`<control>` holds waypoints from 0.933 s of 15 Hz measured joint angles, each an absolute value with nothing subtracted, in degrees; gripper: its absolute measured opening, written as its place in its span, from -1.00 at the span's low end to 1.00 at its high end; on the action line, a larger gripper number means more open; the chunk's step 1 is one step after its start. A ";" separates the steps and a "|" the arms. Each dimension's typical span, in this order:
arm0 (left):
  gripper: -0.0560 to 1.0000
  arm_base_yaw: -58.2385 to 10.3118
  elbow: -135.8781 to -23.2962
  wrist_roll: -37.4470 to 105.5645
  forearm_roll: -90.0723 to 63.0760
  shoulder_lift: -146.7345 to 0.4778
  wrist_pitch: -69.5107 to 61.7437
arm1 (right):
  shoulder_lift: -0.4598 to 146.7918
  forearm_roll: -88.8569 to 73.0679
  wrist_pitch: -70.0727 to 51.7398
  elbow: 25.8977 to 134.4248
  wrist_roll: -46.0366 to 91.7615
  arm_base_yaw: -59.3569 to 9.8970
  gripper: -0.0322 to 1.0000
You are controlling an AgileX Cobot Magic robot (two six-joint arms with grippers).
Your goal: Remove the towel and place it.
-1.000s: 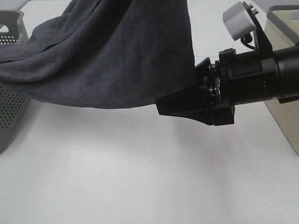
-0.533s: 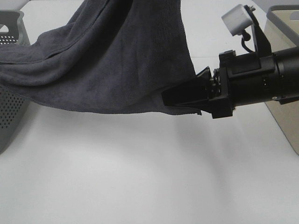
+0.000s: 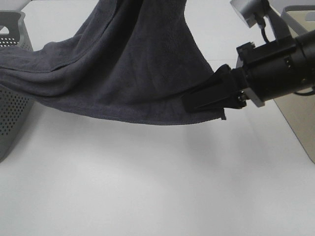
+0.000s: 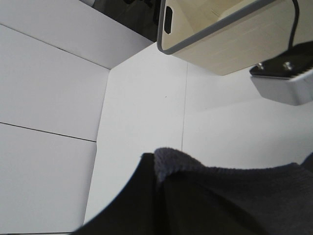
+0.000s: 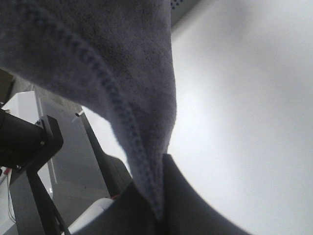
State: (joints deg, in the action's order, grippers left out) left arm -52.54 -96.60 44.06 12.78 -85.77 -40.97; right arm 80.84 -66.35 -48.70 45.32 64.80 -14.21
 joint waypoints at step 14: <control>-0.89 -52.54 -96.60 17.07 32.03 -88.46 -39.08 | 77.69 -6.47 -65.20 88.41 9.63 -14.21 -0.91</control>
